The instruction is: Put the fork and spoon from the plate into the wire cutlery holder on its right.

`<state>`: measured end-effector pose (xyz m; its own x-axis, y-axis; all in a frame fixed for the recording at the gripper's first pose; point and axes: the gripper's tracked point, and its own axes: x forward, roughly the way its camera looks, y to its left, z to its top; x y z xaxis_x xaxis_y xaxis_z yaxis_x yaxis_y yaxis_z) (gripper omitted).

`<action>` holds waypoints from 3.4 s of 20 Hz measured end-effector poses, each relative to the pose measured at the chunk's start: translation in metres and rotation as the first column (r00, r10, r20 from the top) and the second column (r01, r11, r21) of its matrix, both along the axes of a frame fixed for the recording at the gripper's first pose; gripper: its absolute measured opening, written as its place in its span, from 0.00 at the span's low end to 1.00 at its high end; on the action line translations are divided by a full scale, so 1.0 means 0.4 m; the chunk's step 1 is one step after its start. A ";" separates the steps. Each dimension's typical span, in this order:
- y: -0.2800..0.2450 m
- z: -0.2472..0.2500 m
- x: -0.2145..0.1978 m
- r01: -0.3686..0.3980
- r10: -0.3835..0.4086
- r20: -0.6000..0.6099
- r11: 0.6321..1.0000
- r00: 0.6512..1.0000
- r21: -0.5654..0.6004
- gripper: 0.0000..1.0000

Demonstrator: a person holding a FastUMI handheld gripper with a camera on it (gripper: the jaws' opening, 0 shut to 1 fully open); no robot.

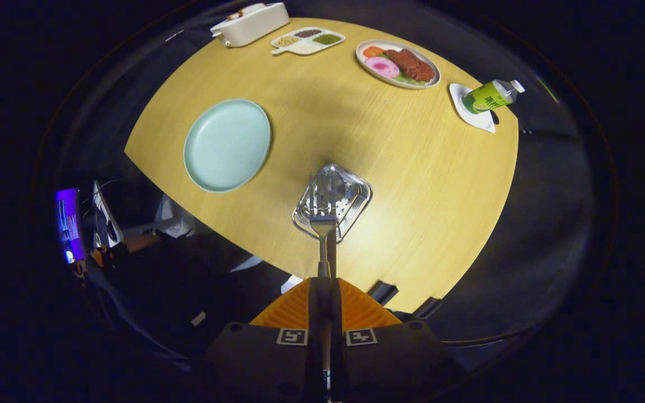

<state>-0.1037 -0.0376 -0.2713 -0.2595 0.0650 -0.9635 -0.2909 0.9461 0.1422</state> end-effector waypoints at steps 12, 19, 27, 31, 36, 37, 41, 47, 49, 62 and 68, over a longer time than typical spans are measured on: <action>0.001 -0.098 0.038 -0.006 -0.017 -0.235 0.995 0.972 -0.099 0.11; -0.001 -0.099 0.065 0.027 -0.034 -0.120 0.998 0.992 -0.061 0.49; 0.034 -0.028 0.080 0.218 -0.243 0.267 0.969 0.932 0.119 0.87; 0.056 0.033 0.099 0.256 -0.322 0.485 0.946 0.813 0.198 1.00; 0.060 0.146 0.159 0.305 -0.390 0.734 0.917 0.556 0.256 1.00; 0.060 0.170 0.167 0.308 -0.400 0.769 0.911 0.498 0.274 0.99; 0.066 0.272 0.180 0.294 -0.420 0.848 0.896 0.324 0.331 0.99; 0.032 0.436 0.179 0.235 -0.373 0.927 0.905 0.041 0.354 0.99; 0.019 0.463 0.169 0.228 -0.352 0.936 0.911 -0.005 0.344 0.99; 0.009 0.475 0.151 0.189 -0.327 0.945 0.928 0.004 0.321 0.97; 0.008 0.491 0.158 0.169 -0.304 0.953 0.938 -0.013 0.301 0.97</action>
